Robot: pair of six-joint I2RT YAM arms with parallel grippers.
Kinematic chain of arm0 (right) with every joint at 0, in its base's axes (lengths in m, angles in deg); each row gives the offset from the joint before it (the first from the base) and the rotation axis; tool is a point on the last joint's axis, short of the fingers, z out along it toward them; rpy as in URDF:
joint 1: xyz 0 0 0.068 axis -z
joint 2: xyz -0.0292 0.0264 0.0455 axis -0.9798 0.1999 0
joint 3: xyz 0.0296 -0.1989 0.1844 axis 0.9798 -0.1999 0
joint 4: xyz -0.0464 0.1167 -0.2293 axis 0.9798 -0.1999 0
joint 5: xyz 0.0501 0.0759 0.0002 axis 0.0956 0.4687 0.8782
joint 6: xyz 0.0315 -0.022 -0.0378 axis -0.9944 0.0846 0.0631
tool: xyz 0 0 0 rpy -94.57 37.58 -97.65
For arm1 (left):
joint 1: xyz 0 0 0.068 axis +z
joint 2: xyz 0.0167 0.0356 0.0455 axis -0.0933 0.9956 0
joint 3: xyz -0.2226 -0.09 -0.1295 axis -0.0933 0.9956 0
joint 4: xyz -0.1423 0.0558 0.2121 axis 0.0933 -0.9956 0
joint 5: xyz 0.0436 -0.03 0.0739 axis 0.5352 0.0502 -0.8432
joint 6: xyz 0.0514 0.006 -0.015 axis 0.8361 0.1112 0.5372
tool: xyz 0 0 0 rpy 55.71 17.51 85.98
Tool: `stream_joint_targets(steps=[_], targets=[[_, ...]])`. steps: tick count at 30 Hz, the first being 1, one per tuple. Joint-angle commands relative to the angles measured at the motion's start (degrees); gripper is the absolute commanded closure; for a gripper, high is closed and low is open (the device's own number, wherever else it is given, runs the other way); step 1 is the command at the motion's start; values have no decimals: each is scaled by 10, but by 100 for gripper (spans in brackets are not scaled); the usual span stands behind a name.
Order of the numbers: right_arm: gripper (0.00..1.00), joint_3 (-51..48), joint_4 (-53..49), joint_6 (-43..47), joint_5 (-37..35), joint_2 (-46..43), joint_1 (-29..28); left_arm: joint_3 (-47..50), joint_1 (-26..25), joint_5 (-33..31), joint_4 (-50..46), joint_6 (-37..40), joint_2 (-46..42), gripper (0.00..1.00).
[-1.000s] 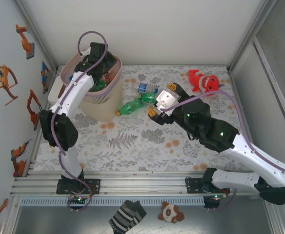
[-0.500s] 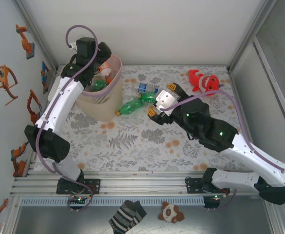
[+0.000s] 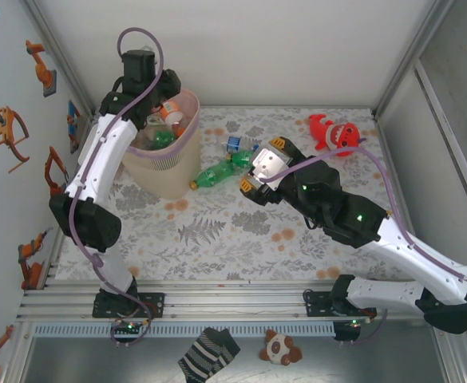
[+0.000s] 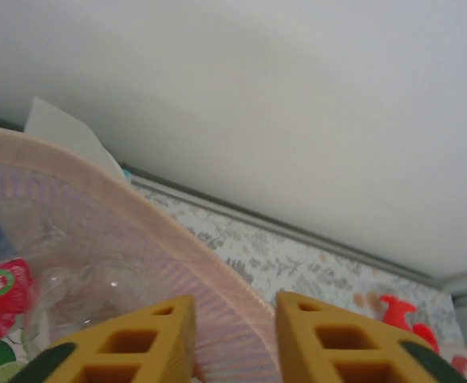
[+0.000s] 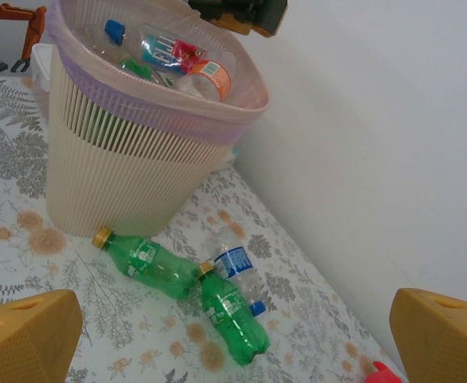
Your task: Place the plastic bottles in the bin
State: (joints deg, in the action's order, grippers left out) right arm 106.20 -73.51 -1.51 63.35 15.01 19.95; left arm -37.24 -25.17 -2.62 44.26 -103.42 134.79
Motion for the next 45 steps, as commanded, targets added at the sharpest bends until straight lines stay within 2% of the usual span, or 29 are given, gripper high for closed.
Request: stream_joint_targets(steps=[1,5,9,19,29,32,37,40,45], targets=[[3,6,7,-11,2,-4,2,-42,6,85,-54,13,39,76],[3,4,4,-12,0,-6,3,-102,6,80,-147,8,93,79],[3,1,2,-12,-1,-8,2,-89,7,64,-183,6,107,79],[3,3,1,-11,-1,-9,3,55,19,87,-85,-6,36,81],[3,7,4,-15,0,-3,3,55,21,145,-42,20,-35,78],[3,7,4,-16,0,-2,2,61,21,129,-43,37,-58,77],[3,9,4,-15,3,2,3,71,31,59,-28,84,-84,76],[3,12,2,-14,4,5,2,47,46,24,-32,115,-73,78],[3,10,-1,-14,1,3,2,-14,80,5,-50,138,-33,80]])
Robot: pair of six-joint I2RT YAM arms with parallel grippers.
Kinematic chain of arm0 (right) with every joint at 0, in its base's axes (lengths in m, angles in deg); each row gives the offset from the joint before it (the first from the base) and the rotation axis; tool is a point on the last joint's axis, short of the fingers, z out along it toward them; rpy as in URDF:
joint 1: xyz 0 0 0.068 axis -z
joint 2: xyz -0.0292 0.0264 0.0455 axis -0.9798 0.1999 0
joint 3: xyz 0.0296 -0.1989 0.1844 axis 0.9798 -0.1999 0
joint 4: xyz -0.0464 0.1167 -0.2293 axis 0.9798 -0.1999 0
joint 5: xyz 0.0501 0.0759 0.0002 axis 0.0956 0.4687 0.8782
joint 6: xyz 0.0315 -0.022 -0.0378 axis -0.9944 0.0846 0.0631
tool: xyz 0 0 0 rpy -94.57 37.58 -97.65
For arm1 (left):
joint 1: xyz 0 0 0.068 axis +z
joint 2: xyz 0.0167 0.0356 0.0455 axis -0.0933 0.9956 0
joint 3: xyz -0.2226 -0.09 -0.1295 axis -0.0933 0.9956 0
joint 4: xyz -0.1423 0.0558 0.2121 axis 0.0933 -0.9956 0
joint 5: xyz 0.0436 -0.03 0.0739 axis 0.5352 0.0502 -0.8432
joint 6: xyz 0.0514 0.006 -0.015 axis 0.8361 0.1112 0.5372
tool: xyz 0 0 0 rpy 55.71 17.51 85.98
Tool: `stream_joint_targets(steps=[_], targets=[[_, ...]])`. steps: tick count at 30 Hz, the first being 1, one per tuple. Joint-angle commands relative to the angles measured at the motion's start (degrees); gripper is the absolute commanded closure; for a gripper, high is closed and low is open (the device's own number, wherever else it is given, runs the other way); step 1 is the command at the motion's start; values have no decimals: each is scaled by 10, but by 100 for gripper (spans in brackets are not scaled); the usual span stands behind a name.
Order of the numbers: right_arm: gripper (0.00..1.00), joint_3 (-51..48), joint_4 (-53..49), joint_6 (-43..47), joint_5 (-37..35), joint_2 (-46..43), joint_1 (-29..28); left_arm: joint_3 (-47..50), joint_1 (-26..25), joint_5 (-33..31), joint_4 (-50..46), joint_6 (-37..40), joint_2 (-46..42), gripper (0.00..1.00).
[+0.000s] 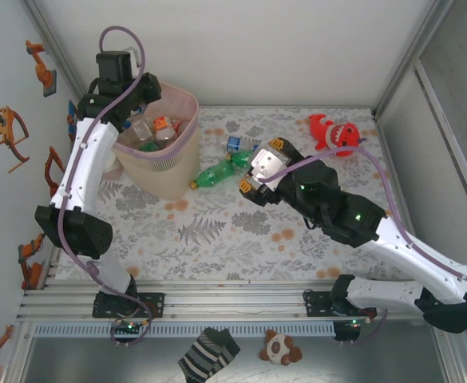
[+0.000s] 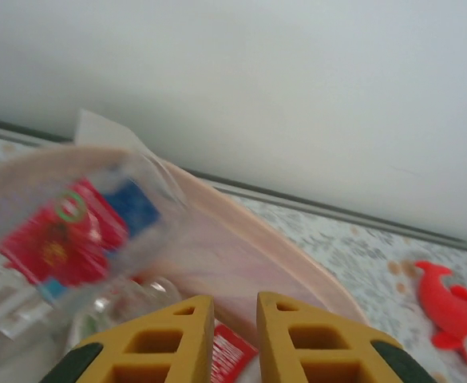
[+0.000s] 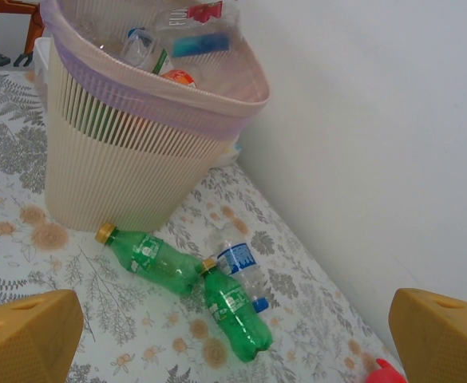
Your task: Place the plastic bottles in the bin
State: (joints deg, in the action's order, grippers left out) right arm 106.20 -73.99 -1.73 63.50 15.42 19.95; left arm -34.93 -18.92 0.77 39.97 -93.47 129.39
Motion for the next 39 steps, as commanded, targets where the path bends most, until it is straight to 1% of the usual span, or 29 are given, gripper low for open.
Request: stream_joint_targets(steps=[1,4,9,12,14,17,21,26,29,33,37,39], targets=[[3,10,4,-12,-1,-1,3,-51,23,-28,-11,42,32,80],[3,10,4,-10,-3,-1,3,-113,39,-16,-34,52,77,80],[3,8,4,-9,-4,1,2,-232,50,37,-85,84,169,80],[3,7,5,-7,-4,2,3,-288,50,40,-120,99,210,80],[3,5,6,-6,-7,3,3,-302,50,27,-140,107,225,80],[3,3,6,-4,-7,2,3,-294,50,10,-164,119,233,79],[3,2,5,-3,-7,2,3,-257,49,-6,-185,126,228,79],[3,3,6,-4,-4,4,2,-196,49,-41,-186,131,205,79],[3,4,5,-4,-2,4,3,-171,49,-51,-185,137,200,79],[3,4,6,-7,-2,4,3,-160,50,-54,-184,137,193,80],[3,6,6,-20,-8,5,3,-162,50,-34,-163,128,173,79],[2,8,7,-35,-26,7,3,-162,50,-22,-152,124,159,79]])
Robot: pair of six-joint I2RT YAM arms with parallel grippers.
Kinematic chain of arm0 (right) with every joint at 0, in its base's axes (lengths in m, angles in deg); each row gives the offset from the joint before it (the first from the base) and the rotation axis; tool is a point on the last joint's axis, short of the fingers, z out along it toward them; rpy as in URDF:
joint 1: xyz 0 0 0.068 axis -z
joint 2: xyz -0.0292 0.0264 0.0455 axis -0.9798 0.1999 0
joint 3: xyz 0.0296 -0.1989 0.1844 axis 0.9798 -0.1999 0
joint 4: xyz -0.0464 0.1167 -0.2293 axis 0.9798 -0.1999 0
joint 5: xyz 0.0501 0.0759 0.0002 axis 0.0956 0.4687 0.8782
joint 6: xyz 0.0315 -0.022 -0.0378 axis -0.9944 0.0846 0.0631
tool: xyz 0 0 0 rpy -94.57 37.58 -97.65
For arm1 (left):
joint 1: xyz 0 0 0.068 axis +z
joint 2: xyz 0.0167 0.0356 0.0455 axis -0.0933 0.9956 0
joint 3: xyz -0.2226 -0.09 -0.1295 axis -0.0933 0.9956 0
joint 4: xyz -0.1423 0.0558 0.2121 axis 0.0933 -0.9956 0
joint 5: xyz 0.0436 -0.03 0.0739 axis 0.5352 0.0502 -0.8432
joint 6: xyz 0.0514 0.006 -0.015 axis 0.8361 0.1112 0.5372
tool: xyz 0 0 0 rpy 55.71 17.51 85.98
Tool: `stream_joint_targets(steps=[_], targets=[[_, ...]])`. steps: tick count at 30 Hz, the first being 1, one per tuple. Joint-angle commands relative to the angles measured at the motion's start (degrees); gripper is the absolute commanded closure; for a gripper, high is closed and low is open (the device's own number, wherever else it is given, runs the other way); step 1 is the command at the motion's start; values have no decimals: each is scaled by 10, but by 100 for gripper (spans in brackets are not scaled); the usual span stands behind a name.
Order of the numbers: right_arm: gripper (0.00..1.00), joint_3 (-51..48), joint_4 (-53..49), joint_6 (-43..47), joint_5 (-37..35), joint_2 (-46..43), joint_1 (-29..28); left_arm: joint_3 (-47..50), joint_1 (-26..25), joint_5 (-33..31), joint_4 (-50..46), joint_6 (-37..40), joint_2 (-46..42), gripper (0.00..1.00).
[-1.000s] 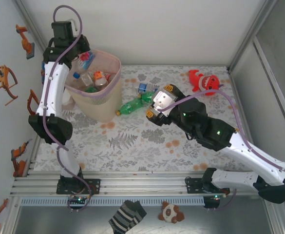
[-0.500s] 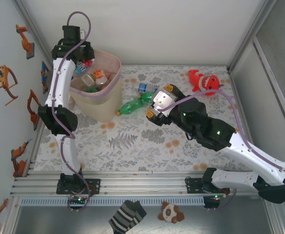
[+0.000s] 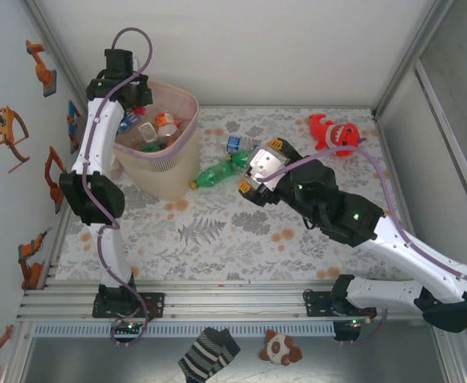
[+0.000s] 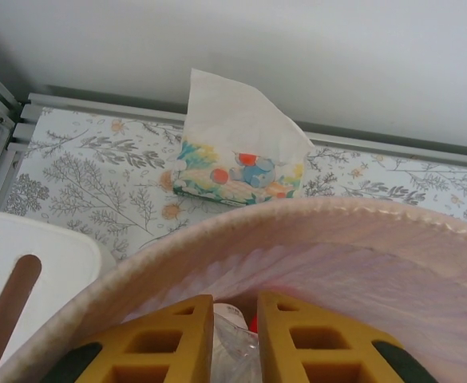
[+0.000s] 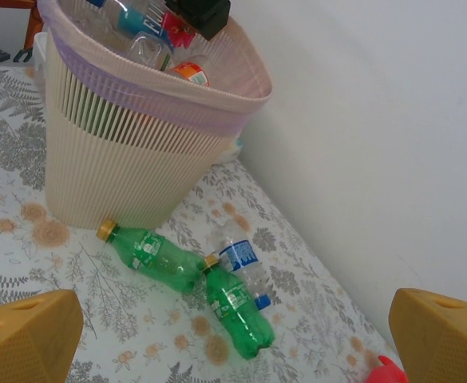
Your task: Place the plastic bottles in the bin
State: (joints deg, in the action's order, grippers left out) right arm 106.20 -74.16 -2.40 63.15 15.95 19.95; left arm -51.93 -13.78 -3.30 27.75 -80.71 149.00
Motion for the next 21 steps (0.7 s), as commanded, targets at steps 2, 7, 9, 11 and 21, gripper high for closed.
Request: stream_joint_targets(steps=[2,7,9,11,21], targets=[[1,10,10,-61,-61,6,3,10,-1,33,-21,-7,-53,77],[1,18,7,-118,-114,12,16,34,-1,62,0,-18,-97,75],[1,18,7,-143,-119,12,32,47,-1,70,7,-23,-114,75],[1,19,0,-166,-105,13,54,64,-1,77,13,-27,-134,75],[2,40,-53,-274,32,59,199,250,-1,166,116,-33,-280,70]])
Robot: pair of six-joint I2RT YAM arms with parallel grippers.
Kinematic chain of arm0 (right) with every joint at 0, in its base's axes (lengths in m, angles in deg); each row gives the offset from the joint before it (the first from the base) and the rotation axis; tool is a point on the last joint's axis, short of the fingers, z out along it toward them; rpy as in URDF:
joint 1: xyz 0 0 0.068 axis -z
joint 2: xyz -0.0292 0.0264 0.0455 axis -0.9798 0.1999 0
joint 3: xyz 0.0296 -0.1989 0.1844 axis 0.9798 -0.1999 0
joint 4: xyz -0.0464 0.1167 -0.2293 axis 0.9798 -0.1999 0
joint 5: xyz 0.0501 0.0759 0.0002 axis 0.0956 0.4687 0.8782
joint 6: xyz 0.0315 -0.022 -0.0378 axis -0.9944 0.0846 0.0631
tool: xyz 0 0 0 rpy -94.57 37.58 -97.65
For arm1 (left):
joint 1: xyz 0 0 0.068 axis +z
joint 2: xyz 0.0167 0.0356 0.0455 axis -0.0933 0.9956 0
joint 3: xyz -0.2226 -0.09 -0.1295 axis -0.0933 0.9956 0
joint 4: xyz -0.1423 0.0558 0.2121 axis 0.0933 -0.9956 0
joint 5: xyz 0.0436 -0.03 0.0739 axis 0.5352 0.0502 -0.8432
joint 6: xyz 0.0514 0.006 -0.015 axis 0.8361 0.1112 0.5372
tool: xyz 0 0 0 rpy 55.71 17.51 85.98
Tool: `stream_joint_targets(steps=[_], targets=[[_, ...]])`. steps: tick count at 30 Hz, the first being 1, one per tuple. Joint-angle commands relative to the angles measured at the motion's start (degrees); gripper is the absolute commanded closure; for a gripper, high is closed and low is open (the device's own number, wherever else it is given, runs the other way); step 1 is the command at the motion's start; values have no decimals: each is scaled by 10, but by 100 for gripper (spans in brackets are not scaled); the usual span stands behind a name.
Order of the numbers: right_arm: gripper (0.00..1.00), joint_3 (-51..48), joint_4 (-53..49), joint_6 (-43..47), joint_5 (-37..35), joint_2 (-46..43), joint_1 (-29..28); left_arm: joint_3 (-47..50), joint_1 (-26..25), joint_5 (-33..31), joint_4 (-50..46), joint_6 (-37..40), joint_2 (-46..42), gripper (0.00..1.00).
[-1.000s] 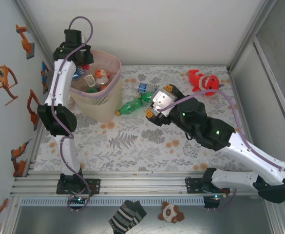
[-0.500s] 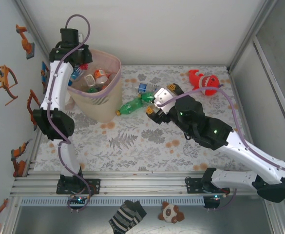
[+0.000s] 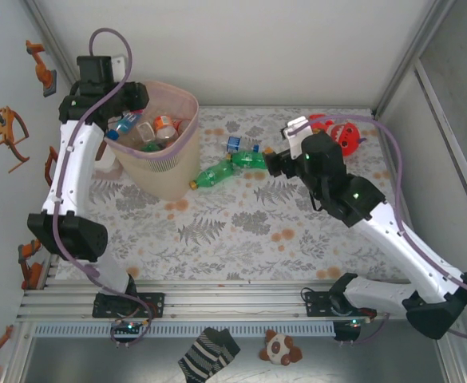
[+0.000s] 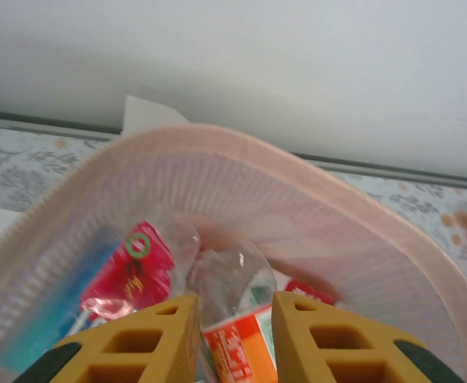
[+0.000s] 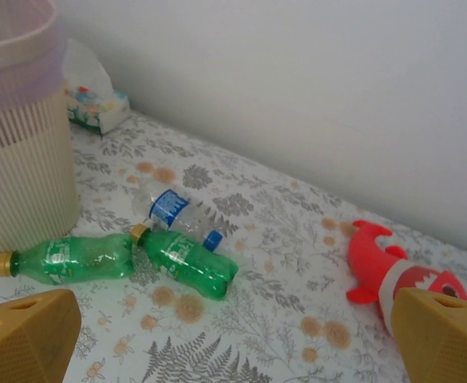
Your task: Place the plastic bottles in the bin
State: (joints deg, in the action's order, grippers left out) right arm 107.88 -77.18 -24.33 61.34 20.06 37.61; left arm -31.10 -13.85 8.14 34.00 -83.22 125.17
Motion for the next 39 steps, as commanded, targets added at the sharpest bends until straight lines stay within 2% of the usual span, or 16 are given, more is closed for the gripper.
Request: stream_joint_targets(steps=[1,9,13,19,30,39], targets=[[3,28,-29,-59,62,29,34,66,0,60,69,-8,-60,69],[8,73,-49,-50,169,128,90,192,0,81,103,-23,-167,67],[11,108,-56,-64,170,192,100,245,0,81,105,-34,-208,67],[13,189,-95,-25,204,310,119,305,0,92,110,-52,-246,65],[15,299,-119,99,219,508,146,337,0,113,111,-77,-260,64],[14,376,-137,194,246,612,146,335,1,113,101,-75,-260,63]])
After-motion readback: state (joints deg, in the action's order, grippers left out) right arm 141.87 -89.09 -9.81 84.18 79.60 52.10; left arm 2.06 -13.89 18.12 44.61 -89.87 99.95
